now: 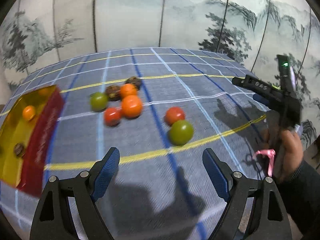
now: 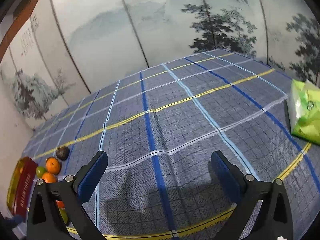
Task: Organize fruits
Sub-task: 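Reach the left tool to the green tomato and close on it, then carry the green tomato with the left tool into the tin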
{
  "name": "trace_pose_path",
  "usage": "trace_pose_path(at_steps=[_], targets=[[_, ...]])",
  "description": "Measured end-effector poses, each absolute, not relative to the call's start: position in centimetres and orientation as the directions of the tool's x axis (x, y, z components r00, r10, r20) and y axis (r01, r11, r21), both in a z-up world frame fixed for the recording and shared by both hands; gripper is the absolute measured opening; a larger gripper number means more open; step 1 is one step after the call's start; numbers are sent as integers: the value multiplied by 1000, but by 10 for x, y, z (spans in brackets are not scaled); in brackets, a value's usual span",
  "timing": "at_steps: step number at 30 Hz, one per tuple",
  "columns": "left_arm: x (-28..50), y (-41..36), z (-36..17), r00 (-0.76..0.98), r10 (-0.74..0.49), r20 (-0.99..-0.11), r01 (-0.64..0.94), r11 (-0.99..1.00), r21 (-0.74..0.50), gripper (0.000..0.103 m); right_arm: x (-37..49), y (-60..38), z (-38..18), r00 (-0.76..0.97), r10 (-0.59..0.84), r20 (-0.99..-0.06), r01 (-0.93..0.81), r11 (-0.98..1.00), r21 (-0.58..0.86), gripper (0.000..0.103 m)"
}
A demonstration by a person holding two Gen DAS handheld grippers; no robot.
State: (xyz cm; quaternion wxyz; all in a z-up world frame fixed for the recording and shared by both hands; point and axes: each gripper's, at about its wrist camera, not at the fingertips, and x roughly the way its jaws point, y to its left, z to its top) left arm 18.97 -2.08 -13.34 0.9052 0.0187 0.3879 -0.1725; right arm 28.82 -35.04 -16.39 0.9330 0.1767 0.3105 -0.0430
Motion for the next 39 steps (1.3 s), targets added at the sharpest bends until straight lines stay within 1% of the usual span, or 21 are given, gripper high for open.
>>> trace_pose_path(at_steps=[4,5,6,9,10,11,12,19,30,39], targets=[[212,-51,-146,631,-293,-718,353,933,-70,85,286,-366,-170,806,62,-588,212,898,386,103],[218,-57,-152,626,-293,-723,355,932,-70,81,286,-369,-172,805,62,-590,223,890,398,103],[224,-60,-156,615,-284,-736,350,934,-68,74,286,-371,-173,805,68,-589,224,885,409,103],[236,-66,-166,591,-300,-749,340,934,-107,60,287,-369,-172,810,75,-581,209,890,406,103],[238,-67,-168,592,-297,-749,333,937,-108,58,287,-367,-171,812,79,-578,199,894,402,103],[239,-68,-170,593,-296,-749,330,938,-109,52,287,-365,-171,812,83,-577,191,898,397,103],[240,-69,-172,590,-298,-750,330,937,-113,38,288,-365,-171,812,84,-578,189,899,395,103],[231,-67,-171,600,-290,-745,330,939,-100,36,289,-365,-171,812,91,-577,181,900,396,103],[213,-33,-141,644,-279,-712,289,951,-111,36,291,-365,-172,808,92,-582,184,899,397,103],[212,16,-114,698,-188,-691,198,978,-66,36,291,-365,-174,805,94,-585,184,899,398,103]])
